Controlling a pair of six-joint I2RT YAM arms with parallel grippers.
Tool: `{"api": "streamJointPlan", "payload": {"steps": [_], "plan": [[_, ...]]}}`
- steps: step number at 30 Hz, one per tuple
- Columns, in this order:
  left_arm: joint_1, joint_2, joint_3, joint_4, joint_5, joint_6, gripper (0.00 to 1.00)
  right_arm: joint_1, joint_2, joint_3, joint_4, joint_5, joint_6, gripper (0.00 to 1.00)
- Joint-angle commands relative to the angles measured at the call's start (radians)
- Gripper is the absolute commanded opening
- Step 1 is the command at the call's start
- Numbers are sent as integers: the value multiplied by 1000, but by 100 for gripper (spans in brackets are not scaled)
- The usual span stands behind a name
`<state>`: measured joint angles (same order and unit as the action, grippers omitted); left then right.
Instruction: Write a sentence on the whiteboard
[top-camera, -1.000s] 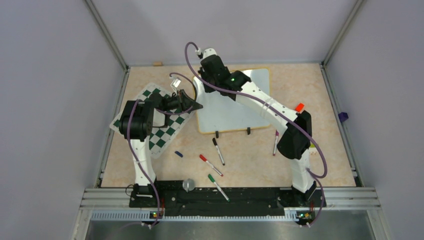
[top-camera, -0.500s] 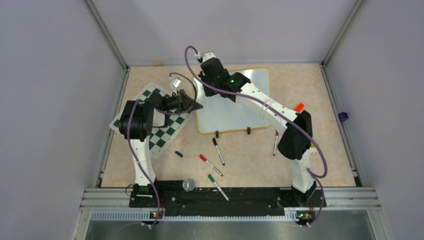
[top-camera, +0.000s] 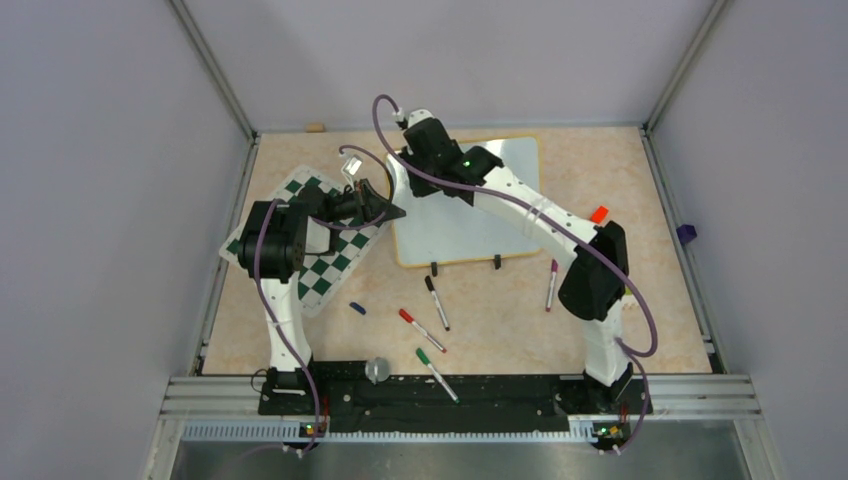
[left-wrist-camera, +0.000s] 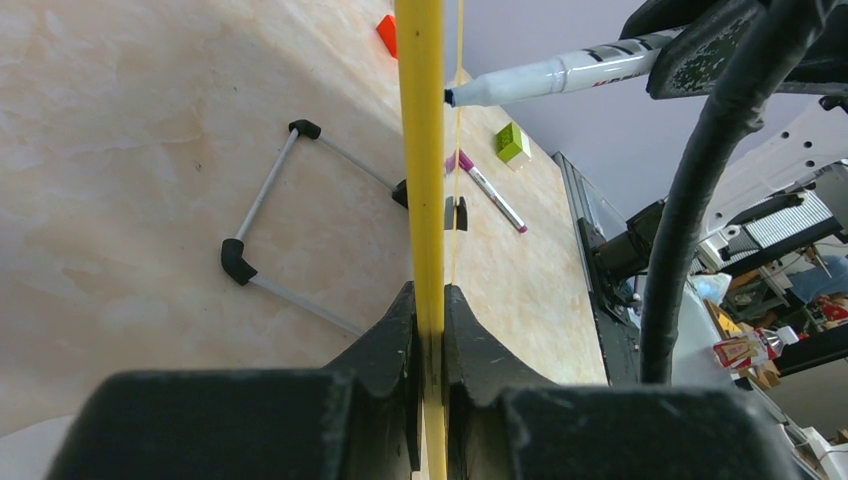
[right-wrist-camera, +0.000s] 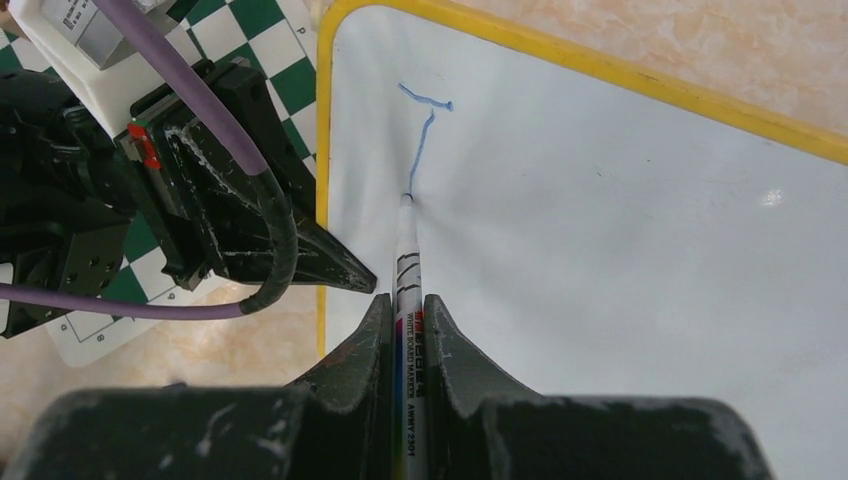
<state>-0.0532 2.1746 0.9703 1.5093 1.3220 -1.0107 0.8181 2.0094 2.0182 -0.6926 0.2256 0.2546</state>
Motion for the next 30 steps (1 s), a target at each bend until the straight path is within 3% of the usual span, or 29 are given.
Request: {"api": "streamJointPlan", "payload": {"steps": [1,7,19,30], "plan": [[-2,-43,-11,109,45,72,0,-11,-95,27,59,-15,0,0],[-2,-43,-12,109,44,72,0,-13,-150,-47,133,-8,-7,0],[-2,-59,-12,111,10,64,1,-27,-170,-55,107,41,-17,0],[-2,-110,-142,111,-166,168,4,-27,-221,-116,140,46,-39,0]]}}
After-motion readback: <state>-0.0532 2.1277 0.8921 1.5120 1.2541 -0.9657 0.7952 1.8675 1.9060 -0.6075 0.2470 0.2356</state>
